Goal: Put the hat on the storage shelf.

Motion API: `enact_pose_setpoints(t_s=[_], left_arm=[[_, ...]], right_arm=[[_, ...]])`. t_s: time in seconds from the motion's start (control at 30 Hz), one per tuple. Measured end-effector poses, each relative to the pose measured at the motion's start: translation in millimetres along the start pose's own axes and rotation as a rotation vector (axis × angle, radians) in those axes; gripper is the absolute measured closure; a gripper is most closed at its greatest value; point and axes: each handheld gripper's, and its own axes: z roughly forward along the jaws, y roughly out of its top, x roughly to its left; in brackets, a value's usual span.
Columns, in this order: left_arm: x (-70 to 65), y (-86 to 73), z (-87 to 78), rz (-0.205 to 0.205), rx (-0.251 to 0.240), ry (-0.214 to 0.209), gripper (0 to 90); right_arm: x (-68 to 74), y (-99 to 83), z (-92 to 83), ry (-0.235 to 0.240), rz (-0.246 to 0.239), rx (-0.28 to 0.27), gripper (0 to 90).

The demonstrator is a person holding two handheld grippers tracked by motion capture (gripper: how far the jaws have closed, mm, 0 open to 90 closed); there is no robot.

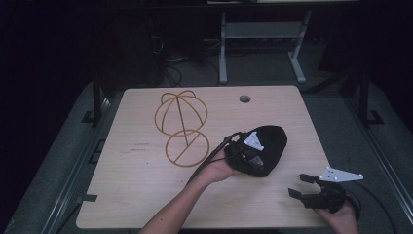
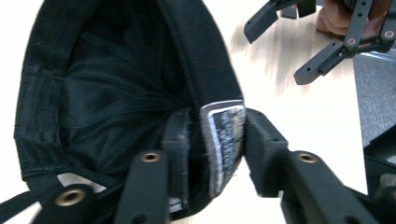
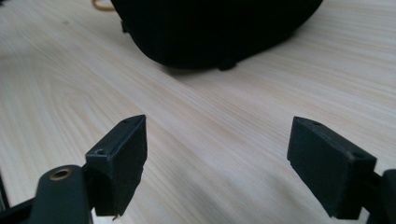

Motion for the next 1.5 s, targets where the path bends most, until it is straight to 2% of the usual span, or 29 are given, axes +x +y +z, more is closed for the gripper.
enact_pose_setpoints(t_s=[0.1, 0.27, 0.33, 0.6, 0.73, 0.77, 0.87, 0.97, 1.1, 1.2, 1.23, 1.33, 1.4, 1.5], left_arm=[[-1.4, 1.1, -0.8, 0.004, 0.005, -0.005, 69.5], [-4.8, 7.0, -3.8, 0.036, 0.019, -0.017, 73.1], [-6.9, 11.5, -8.8, 0.049, 0.008, -0.034, 74.6], [-14.4, 24.2, -23.9, 0.070, -0.018, -0.048, 78.3], [-15.7, 31.5, -32.3, 0.062, -0.048, -0.051, 78.6], [-15.6, 34.7, -36.7, 0.055, -0.064, -0.058, 78.6], [-15.5, 38.0, -41.6, 0.055, -0.081, -0.062, 78.6], [-16.0, 43.5, -51.4, 0.045, -0.122, -0.063, 78.6], [-16.3, 45.9, -59.6, 0.035, -0.166, -0.079, 78.6], [-16.6, 48.6, -62.0, 0.034, -0.179, -0.089, 78.6], [-17.2, 50.3, -62.7, 0.037, -0.185, -0.090, 78.5], [-20.3, 55.6, -65.3, 0.046, -0.202, -0.099, 78.5], [-24.2, 60.1, -67.7, 0.058, -0.216, -0.116, 78.5], [-27.2, 64.7, -69.6, 0.067, -0.225, -0.130, 78.6]], right_arm=[[0.5, 0.3, -1.1, 0.012, 0.000, -0.012, 20.4], [1.5, 2.4, -4.1, 0.030, 0.005, -0.052, 24.6], [2.7, 5.6, -5.0, 0.051, -0.001, -0.098, 28.7], [16.6, 15.3, 1.1, 0.071, -0.044, -0.130, 32.3], [26.9, 19.9, 3.8, 0.079, -0.069, -0.149, 32.0], [33.6, 22.5, 5.0, 0.086, -0.088, -0.164, 32.1], [38.8, 24.5, 6.1, 0.091, -0.101, -0.174, 32.1], [47.3, 28.9, 6.2, 0.096, -0.114, -0.223, 32.4], [51.9, 33.7, 1.5, 0.096, -0.122, -0.266, 33.3], [53.6, 36.9, -0.9, 0.092, -0.127, -0.291, 34.3], [54.9, 40.4, -2.0, 0.086, -0.135, -0.310, 34.6], [55.5, 46.3, -3.6, 0.068, -0.155, -0.315, 34.7], [55.1, 51.6, -7.1, 0.059, -0.162, -0.353, 37.7], [56.3, 55.2, -8.4, 0.055, -0.166, -0.373, 41.7]])
